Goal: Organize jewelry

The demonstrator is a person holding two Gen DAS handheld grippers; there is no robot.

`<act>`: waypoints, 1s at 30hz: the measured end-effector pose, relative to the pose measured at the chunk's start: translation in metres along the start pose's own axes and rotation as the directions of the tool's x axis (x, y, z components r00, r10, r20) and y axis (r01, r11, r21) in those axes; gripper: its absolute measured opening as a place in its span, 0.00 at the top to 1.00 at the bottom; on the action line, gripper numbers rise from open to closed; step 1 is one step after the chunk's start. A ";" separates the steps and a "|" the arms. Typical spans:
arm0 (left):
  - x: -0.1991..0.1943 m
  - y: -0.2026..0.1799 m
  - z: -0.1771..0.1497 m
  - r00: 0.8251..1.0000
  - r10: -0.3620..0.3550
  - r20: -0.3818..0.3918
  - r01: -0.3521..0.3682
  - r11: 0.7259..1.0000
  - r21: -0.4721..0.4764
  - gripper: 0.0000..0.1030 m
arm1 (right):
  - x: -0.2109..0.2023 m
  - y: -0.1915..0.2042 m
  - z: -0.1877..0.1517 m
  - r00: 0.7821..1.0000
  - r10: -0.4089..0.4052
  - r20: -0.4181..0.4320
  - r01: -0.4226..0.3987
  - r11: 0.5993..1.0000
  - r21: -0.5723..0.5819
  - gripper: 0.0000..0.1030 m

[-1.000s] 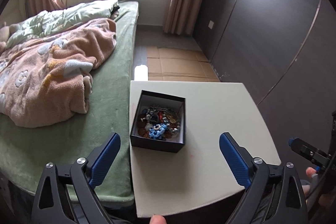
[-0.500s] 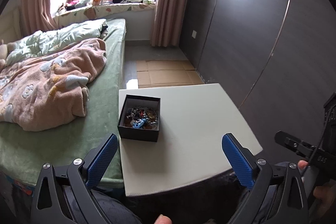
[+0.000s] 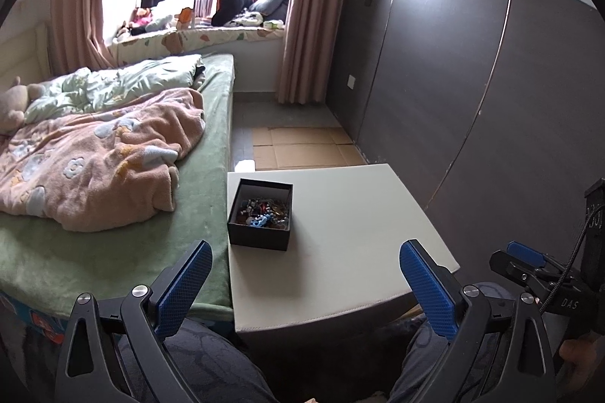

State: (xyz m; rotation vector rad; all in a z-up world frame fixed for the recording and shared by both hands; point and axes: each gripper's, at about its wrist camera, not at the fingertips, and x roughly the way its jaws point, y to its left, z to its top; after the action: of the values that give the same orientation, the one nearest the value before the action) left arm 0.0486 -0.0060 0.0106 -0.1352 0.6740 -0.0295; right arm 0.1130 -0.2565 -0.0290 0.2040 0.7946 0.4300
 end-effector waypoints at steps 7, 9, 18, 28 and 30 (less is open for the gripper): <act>-0.008 -0.005 -0.005 1.000 -0.012 -0.003 0.012 0.999 0.030 0.03 | -0.008 0.006 -0.003 1.000 0.016 0.015 -0.016 1.000 -0.007 0.00; -0.012 -0.006 -0.007 1.000 -0.017 0.002 0.017 0.999 0.031 0.03 | -0.013 0.009 -0.004 1.000 0.019 0.024 -0.019 1.000 -0.017 0.00; -0.018 -0.012 -0.012 1.000 -0.023 0.003 0.023 0.999 0.040 0.03 | -0.028 0.014 -0.006 0.998 0.031 0.054 -0.030 0.999 -0.032 0.00; -0.024 -0.016 -0.015 0.999 -0.033 0.018 0.032 0.998 0.048 0.03 | -0.036 0.014 -0.007 0.996 0.040 0.083 -0.038 0.999 -0.028 0.00; -0.025 -0.016 -0.016 0.999 -0.029 0.015 0.028 0.999 0.047 0.03 | -0.036 0.014 -0.008 0.996 0.041 0.081 -0.038 0.999 -0.028 0.00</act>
State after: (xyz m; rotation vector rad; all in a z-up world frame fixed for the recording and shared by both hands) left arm 0.0197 -0.0217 0.0155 -0.1000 0.6556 -0.0715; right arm 0.0808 -0.2593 -0.0066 0.2114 0.7054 0.4665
